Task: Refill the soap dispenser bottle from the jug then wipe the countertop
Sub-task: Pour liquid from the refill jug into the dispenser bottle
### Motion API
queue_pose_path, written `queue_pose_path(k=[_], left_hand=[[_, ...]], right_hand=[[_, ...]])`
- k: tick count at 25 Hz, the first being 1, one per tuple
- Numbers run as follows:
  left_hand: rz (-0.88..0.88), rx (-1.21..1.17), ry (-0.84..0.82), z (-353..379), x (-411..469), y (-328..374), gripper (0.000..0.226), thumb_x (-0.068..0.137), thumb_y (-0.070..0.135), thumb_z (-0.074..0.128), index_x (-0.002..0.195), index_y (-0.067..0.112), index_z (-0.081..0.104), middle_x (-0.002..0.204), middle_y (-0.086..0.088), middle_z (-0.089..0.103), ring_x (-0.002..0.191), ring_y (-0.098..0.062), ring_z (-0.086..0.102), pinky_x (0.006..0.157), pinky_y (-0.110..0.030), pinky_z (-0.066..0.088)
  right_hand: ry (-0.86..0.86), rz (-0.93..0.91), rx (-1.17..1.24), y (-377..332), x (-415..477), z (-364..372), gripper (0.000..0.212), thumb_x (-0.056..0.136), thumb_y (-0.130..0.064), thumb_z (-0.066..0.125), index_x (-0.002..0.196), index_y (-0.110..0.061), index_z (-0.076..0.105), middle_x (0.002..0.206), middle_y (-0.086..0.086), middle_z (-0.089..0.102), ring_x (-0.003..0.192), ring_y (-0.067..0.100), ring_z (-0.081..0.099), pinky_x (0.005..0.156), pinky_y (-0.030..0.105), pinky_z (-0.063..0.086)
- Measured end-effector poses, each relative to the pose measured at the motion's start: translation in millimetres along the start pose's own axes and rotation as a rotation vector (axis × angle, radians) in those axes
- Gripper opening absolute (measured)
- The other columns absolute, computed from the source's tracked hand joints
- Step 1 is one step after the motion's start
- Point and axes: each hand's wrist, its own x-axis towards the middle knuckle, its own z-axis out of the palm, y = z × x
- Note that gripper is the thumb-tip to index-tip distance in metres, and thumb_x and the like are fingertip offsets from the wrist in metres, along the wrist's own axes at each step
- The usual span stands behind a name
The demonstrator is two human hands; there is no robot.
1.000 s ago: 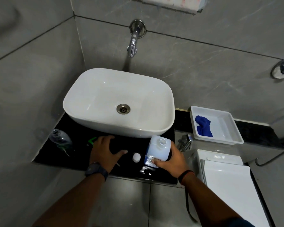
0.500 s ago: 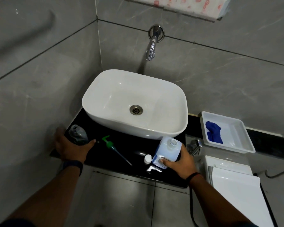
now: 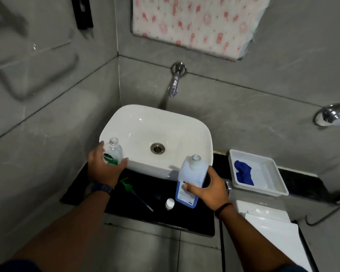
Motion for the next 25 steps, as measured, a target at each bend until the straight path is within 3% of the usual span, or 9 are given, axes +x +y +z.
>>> queue_pose_path(k=[4,8,12,15,20,25], left_hand=[[0.087,-0.122,-0.090,0.7,12.9,79.4,0.092,0.047,0.026,0.090,0.129,0.018,0.048,0.117,-0.013,0.051,0.106,-0.028,0.054,0.093,-0.028,0.039],[0.188,-0.189,-0.150,-3.1,36.5,146.2,0.092,0.049,0.037,0.087,0.130,0.025,0.045,0.118,-0.005,0.049,0.108,-0.025,0.052,0.091,-0.033,0.045],[0.269,-0.218,-0.166,-7.3,55.5,202.0,0.092,0.049,0.044,0.084,0.130,0.029,0.042,0.119,-0.002,0.049,0.106,-0.024,0.052,0.084,-0.035,0.049],[0.304,-0.199,-0.169,-6.1,56.2,226.7,0.091,0.050,0.044,0.083,0.130,0.027,0.042,0.118,-0.002,0.050,0.105,-0.025,0.052,0.082,-0.038,0.050],[0.282,-0.172,-0.166,-2.4,45.5,250.0,0.092,0.051,0.046,0.082,0.131,0.029,0.041,0.119,-0.003,0.049,0.105,-0.027,0.050,0.078,-0.039,0.051],[0.277,-0.169,-0.166,0.2,34.7,268.8,0.093,0.052,0.045,0.083,0.133,0.026,0.041,0.118,-0.004,0.050,0.104,-0.027,0.050,0.078,-0.037,0.050]], right_hand=[[0.105,-0.126,0.024,-95.9,35.9,-27.1,0.060,0.049,-0.048,0.088,0.099,-0.038,0.057,0.095,-0.019,0.067,0.086,0.002,0.064,0.065,0.015,0.050],[0.191,-0.226,-0.131,-182.0,62.8,-55.5,0.057,0.047,-0.048,0.082,0.096,-0.036,0.055,0.091,-0.013,0.066,0.080,0.004,0.062,0.065,0.022,0.049],[0.263,-0.221,-0.450,-243.2,72.6,-83.1,0.064,0.045,-0.058,0.070,0.102,-0.037,0.049,0.090,-0.016,0.059,0.078,0.014,0.055,0.059,0.029,0.042],[0.293,-0.270,-0.646,-266.7,72.3,-101.1,0.065,0.046,-0.062,0.067,0.104,-0.038,0.047,0.090,-0.013,0.058,0.077,0.017,0.053,0.056,0.027,0.035],[0.267,-0.337,-0.906,-286.9,71.1,-127.3,0.072,0.051,-0.061,0.071,0.114,-0.036,0.045,0.097,-0.007,0.058,0.084,0.021,0.056,0.062,0.029,0.037],[0.216,-0.361,-1.010,-291.0,70.4,-142.2,0.073,0.052,-0.059,0.072,0.115,-0.034,0.045,0.096,-0.004,0.057,0.086,0.023,0.057,0.063,0.029,0.038]])
